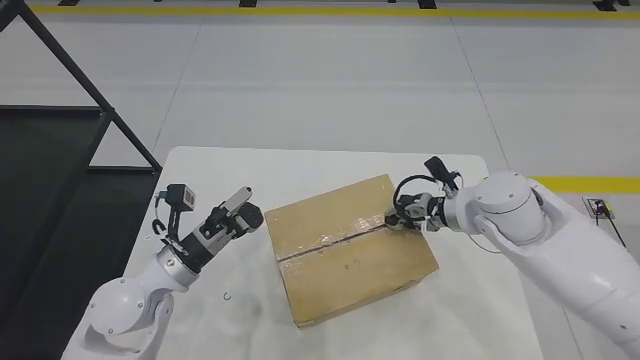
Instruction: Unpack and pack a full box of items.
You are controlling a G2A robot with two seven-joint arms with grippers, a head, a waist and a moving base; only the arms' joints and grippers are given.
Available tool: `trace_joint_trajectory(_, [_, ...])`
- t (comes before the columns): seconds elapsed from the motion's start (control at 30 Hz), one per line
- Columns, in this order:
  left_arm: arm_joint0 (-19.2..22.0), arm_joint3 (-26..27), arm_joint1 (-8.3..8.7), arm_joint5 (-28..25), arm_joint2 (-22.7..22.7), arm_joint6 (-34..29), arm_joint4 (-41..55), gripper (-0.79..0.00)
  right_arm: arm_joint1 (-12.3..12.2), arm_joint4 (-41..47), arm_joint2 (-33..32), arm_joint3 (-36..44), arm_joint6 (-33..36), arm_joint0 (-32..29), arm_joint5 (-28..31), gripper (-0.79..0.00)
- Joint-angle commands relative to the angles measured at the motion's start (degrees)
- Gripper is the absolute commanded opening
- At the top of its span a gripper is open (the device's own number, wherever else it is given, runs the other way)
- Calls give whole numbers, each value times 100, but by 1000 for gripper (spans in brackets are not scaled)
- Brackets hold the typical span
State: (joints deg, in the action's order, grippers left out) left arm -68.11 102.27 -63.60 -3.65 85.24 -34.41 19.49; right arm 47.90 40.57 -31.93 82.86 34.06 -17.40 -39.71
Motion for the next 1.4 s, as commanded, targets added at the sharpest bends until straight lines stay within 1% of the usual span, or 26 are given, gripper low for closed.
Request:
trace_joint_trajectory(0.0, [-12,5,3,-11,21,0,6,0,49,-54,27,1,-26,12,-18,-785])
trace_joint_trajectory(0.33, [-93,-23,13,-45,145,42,87,0,308,-346,179,114,-75,17,191,-785])
trace_joint_trajectory(0.43, [-136,-24,18,-49,192,55,108,0,319,-316,153,117,-83,13,228,-785])
trace_joint_trajectory(0.53, [-198,-36,25,134,248,21,237,0,319,-316,153,117,-83,13,228,-785])
trace_joint_trajectory(0.7, [-198,-36,25,134,248,21,237,0,320,-307,151,128,-80,-36,291,-785])
trace_joint_trajectory(0.8, [-198,-36,25,134,248,21,237,0,321,-540,179,206,79,-144,510,-785])
trace_joint_trajectory(0.93, [-259,38,21,116,206,116,146,0,371,-939,272,329,208,-120,494,-785])
trace_joint_trajectory(1.17, [-316,62,16,36,246,224,200,0,547,-1324,416,467,275,-15,397,-785])
trace_joint_trajectory(1.37, [-366,68,18,-10,303,238,244,0,730,-1689,616,493,529,145,369,-785])
